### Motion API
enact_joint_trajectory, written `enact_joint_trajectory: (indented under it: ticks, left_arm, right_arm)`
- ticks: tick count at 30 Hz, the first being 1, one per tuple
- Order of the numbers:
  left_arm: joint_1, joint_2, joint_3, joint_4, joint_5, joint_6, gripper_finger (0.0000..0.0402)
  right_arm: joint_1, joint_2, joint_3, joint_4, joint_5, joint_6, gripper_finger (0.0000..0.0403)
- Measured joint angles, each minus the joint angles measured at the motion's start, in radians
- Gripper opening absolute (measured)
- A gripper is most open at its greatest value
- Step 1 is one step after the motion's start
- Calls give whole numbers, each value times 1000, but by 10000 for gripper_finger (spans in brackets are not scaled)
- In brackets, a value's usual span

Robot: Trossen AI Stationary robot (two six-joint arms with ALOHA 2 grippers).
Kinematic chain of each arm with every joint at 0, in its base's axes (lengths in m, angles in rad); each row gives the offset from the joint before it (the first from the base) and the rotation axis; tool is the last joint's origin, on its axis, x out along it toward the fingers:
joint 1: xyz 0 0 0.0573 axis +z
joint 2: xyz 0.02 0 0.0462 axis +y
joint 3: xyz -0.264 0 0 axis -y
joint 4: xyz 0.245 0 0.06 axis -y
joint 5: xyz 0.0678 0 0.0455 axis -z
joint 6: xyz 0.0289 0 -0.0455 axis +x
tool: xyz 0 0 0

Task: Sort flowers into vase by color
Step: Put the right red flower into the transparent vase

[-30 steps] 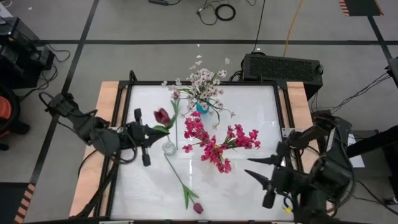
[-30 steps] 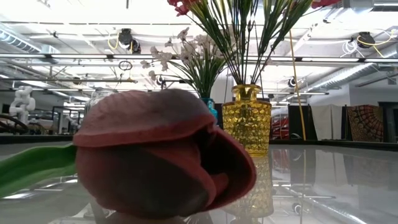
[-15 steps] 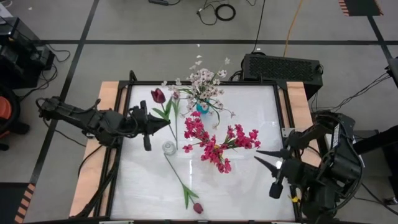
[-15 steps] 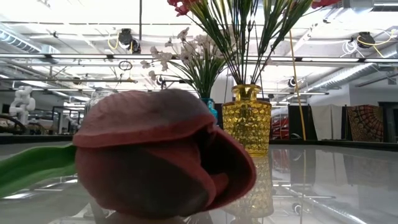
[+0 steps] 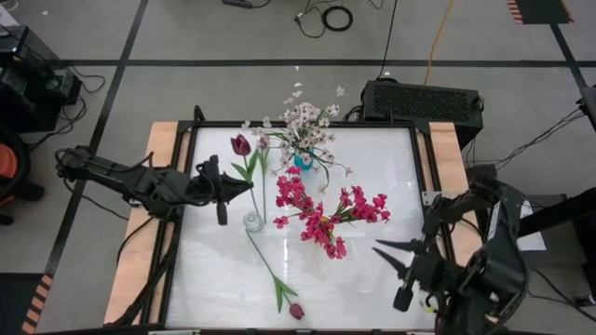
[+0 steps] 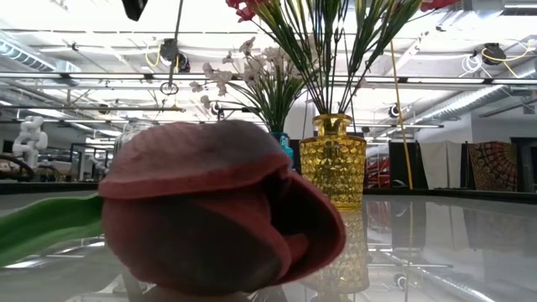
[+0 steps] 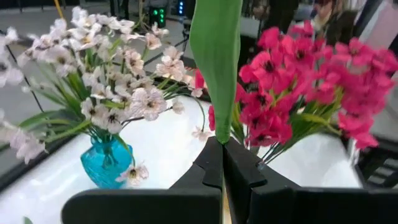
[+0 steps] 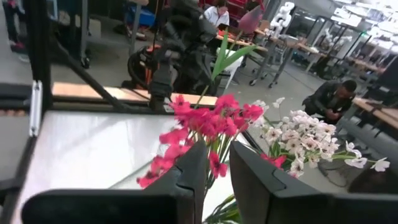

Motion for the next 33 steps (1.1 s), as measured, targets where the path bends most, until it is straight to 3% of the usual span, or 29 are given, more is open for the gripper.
enact_joint_trajectory:
  ticks: [8, 14, 33]
  left_arm:
    - [-12, -82, -93, 18, 4, -75, 1]
    - [-12, -88, -122, 24, 4, -63, 1]
    - [-12, -87, -123, -54, -39, -76, 4]
  right_arm:
    - [-15, 78, -2, -34, 72, 2, 57]
    - [-57, 76, -1, -35, 50, 8, 5]
    - [-88, 76, -1, -19, 22, -9, 1]
